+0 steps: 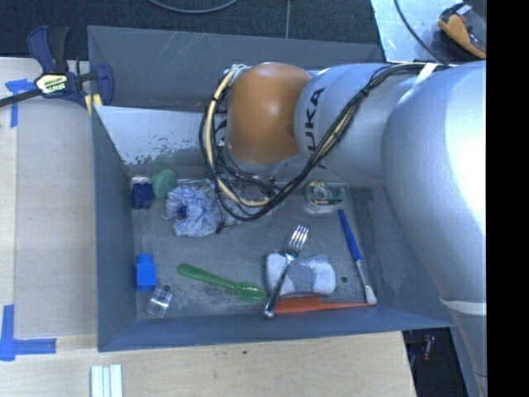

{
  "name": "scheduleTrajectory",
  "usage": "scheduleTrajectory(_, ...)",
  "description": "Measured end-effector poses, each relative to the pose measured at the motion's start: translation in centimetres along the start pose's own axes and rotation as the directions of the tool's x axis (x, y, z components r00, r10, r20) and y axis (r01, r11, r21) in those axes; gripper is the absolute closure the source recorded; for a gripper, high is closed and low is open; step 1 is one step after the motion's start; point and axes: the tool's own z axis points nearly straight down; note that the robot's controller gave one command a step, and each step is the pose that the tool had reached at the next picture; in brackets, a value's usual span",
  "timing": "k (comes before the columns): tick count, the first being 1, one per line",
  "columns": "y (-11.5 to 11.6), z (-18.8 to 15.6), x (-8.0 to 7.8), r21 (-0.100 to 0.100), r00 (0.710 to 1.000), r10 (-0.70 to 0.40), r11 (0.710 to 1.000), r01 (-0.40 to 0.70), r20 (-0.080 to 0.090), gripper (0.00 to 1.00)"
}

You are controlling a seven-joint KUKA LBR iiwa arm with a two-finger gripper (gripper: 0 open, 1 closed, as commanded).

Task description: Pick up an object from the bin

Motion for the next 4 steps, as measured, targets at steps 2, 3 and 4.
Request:
scheduleTrajectory(2, 0.0, -1.4, 0.1, 0.0, 1.0, 0.002, 1.0, -0.002, -0.001, 1.0)
scheduleTrajectory(3, 0.0, -3.5, 0.0, 0.001, 1.0, 0.003, 1.0, -0.003, 0.002, 1.0)
scheduleTrajectory(4, 0.0, -5.1, 0.0, 0.001, 1.0, 0.003, 1.0, -0.003, 0.002, 1.0)
